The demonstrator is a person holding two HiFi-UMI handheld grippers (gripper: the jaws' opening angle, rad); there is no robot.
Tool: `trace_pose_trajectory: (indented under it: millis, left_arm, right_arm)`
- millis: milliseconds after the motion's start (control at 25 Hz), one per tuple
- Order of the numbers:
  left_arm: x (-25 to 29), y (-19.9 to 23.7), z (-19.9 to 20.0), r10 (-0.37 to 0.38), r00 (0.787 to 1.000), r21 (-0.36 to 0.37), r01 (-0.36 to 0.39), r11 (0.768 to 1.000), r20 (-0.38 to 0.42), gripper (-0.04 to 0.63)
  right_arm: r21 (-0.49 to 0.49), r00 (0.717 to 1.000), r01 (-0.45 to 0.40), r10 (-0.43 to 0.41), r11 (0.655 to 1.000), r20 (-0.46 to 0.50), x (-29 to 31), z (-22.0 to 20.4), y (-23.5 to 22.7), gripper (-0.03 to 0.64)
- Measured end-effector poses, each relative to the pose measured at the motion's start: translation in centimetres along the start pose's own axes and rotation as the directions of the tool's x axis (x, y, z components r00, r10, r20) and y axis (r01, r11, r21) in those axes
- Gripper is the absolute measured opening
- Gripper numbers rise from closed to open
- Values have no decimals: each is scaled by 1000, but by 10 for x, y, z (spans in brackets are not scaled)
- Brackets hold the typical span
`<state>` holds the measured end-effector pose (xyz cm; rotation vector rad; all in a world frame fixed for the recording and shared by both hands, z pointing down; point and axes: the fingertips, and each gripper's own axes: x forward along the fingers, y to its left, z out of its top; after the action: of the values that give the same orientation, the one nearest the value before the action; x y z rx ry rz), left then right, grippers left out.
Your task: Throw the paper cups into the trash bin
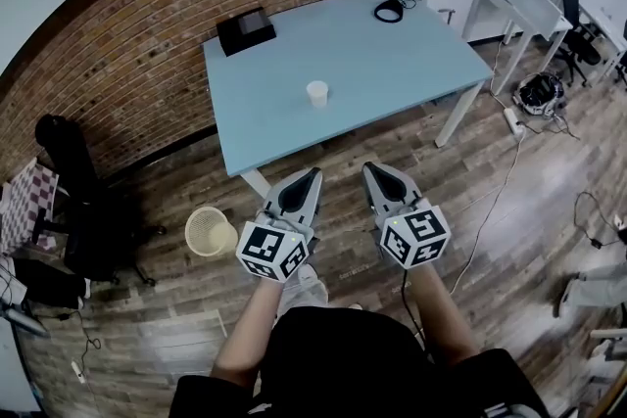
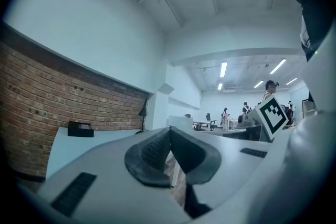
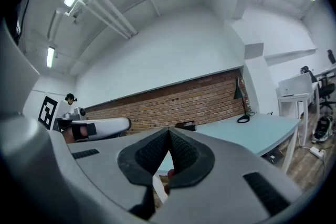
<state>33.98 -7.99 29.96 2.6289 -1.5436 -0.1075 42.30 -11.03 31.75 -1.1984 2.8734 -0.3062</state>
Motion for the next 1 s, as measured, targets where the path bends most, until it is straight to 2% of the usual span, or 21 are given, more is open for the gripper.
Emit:
trace_pose_trajectory:
  millis: [720, 1000]
  left_arm:
    - [37, 126, -3, -60, 998, -53, 59, 997, -33, 9]
    - [41, 163, -8, -82, 996, -81, 79, 994, -41, 9]
  right_arm:
    - [17, 993, 109, -108, 994, -37, 123, -8, -11, 5]
    - [18, 987, 146, -145, 989, -63, 158, -16, -12, 5]
